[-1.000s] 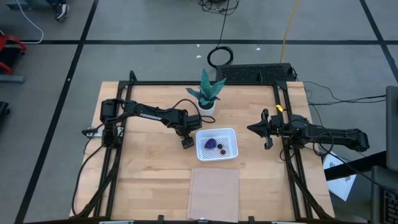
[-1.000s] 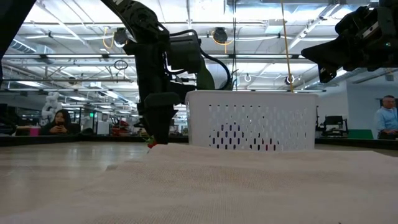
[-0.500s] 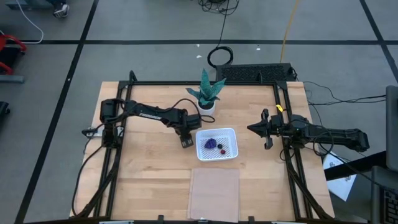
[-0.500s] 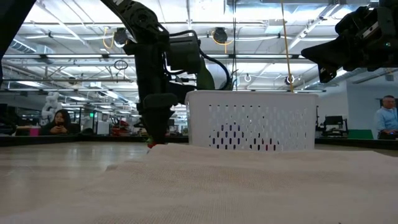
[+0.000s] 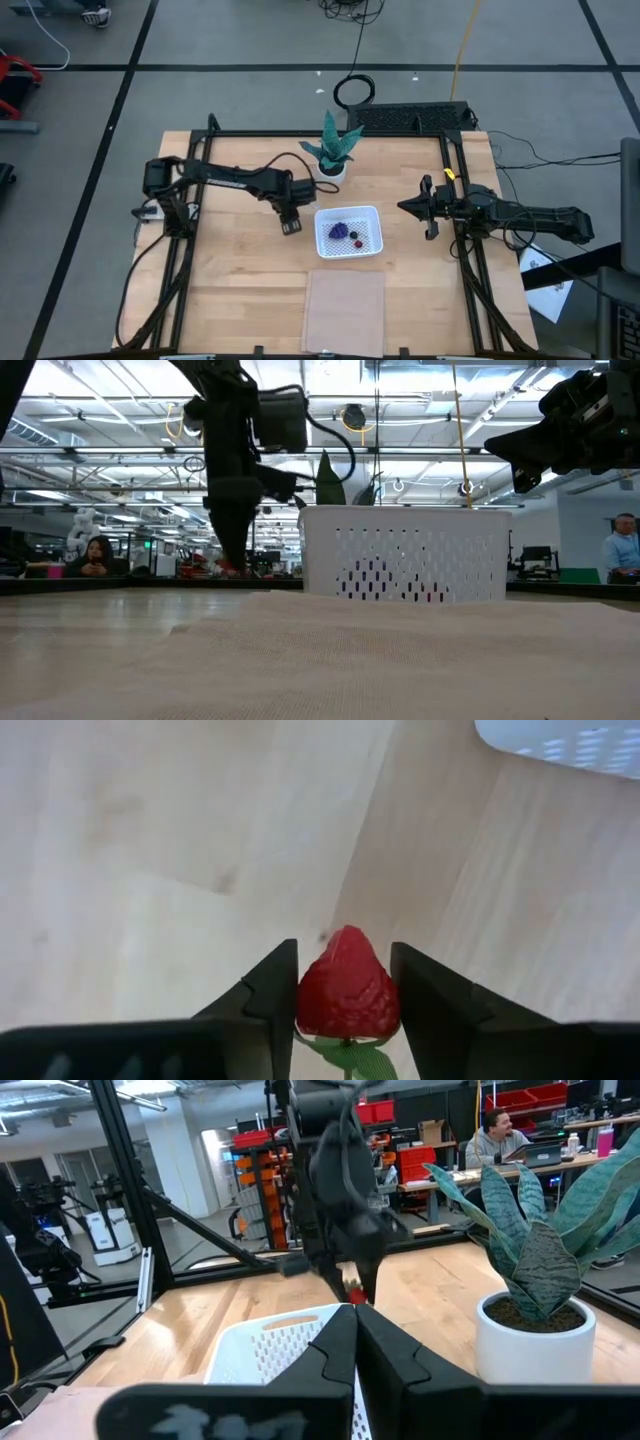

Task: Pick and placing Produce into tupperware
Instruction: Put the strawberry into the basket

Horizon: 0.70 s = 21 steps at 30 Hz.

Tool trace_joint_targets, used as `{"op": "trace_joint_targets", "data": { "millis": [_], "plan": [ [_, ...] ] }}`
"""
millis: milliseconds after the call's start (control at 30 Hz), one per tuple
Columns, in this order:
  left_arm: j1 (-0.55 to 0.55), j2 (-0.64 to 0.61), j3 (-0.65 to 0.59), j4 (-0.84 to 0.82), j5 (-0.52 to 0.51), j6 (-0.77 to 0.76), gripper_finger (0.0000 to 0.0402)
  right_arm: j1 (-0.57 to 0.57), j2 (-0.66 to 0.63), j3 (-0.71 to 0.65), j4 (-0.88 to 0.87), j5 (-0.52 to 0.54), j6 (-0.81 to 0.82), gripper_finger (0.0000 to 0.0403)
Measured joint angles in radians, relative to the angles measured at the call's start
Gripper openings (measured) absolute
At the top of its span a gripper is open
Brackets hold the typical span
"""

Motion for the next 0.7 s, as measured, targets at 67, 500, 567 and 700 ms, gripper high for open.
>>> {"op": "trace_joint_targets", "data": {
  "millis": [67, 500, 567, 700],
  "plan": [
    [0.002, -0.034, 0.000, -0.013, -0.012, -0.001, 0.0135, 0.000, 0.000, 0.000, 0.000, 0.000, 0.000, 0.0000],
    [0.024, -0.237, 0.002, -0.044, -0.012, -0.013, 0.0127, 0.000, 0.000, 0.000, 0.003, 0.000, 0.004, 0.0000],
    [0.024, -0.251, 0.002, -0.052, -0.012, -0.011, 0.0128, 0.000, 0.000, 0.000, 0.002, 0.000, 0.004, 0.0000],
    [0.024, -0.265, 0.003, -0.046, -0.015, 0.018, 0.0128, 0.000, 0.000, 0.000, 0.003, 0.000, 0.004, 0.0000]
  ]
}}
